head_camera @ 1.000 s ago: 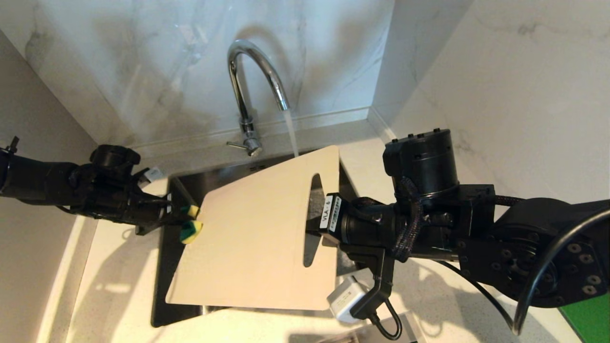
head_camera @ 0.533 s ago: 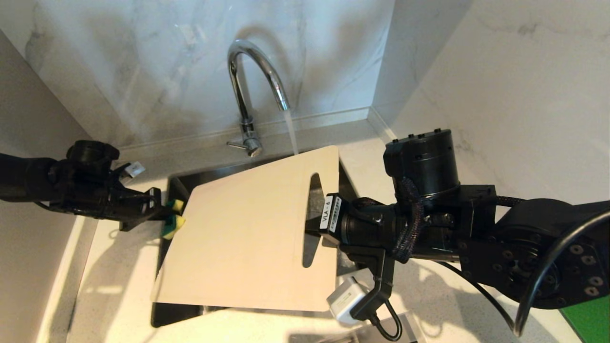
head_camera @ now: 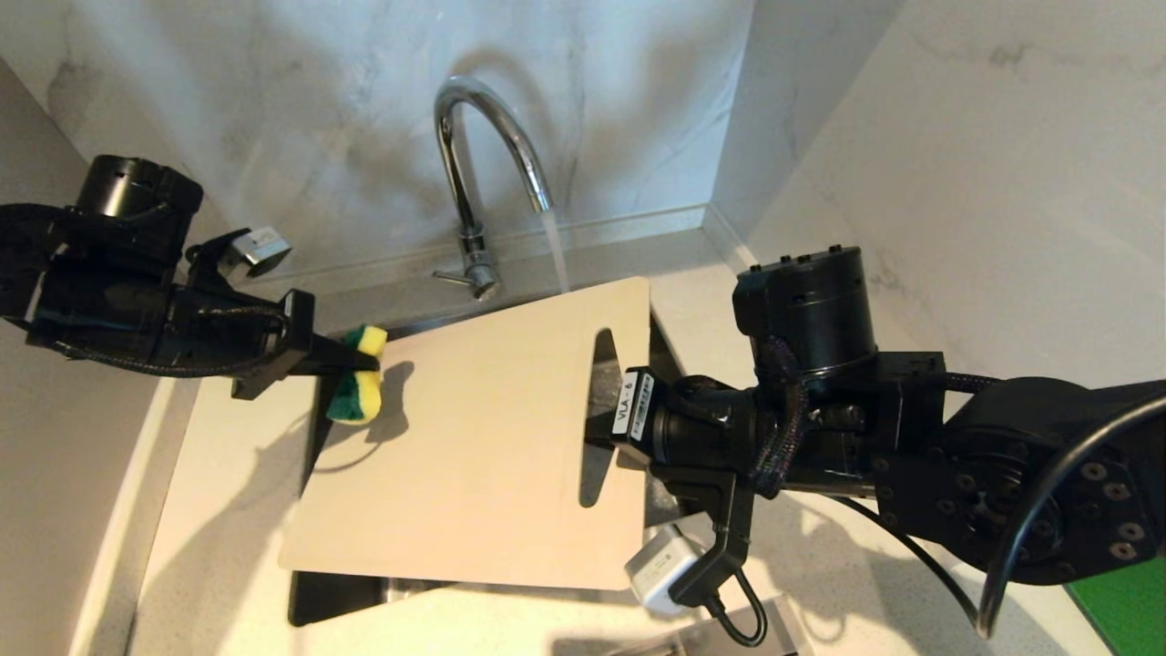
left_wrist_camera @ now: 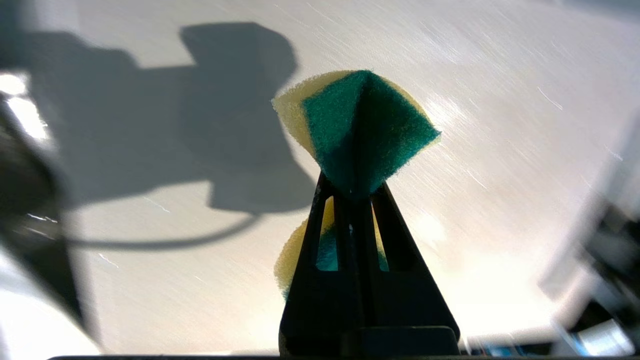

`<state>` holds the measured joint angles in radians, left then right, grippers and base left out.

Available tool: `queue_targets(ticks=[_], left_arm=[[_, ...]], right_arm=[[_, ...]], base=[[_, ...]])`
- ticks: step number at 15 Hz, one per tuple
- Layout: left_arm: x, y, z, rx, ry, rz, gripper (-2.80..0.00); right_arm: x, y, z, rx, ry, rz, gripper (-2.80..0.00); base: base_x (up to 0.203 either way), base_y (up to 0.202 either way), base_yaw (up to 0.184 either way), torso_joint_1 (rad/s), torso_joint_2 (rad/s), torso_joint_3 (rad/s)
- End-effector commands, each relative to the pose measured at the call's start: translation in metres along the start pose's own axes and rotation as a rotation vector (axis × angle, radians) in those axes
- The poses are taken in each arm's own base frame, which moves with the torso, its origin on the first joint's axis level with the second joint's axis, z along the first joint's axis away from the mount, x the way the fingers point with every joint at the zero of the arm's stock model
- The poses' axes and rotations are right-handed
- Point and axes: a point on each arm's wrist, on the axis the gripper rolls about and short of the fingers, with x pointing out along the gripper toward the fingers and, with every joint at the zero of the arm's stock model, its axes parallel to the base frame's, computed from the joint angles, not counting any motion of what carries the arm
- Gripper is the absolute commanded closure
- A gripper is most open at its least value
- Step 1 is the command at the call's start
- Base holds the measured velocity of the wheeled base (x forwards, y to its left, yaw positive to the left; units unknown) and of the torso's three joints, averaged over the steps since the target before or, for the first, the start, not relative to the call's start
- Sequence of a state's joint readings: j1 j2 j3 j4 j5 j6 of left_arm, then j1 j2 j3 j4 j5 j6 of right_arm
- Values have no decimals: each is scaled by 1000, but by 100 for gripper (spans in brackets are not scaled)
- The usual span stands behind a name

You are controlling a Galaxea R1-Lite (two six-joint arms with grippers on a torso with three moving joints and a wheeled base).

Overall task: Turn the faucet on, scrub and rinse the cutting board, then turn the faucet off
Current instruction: Scrub the cutting board underwater

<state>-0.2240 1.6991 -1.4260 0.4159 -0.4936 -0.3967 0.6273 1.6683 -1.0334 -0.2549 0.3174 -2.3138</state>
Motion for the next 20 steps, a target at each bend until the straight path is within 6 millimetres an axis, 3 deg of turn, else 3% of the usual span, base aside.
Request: queue_targets(ticks=[1,4,8,13,20], left_arm=[[-20,-37,-30,70,49,-79,0],[-7,-64,-53,116,126,-114,0],[44,-72,-72,161,146,-14,0],[78,-55,-95,192,90,33,0],[70,-10,-93,135,78,128,0]], right_arm=[[1,3,-1,-9,1,6,0],[1,3,-2,-8,5,7,0],[-1,1,-4,-9,14,-1,0],[0,2,-4,-7,13,2,0],[-1,4,-7,-3,19,8,0]], base=[[0,0,0,0,0,0],[0,0,0,0,0,0],[0,0,0,0,0,0],[0,0,0,0,0,0],[0,0,0,0,0,0]])
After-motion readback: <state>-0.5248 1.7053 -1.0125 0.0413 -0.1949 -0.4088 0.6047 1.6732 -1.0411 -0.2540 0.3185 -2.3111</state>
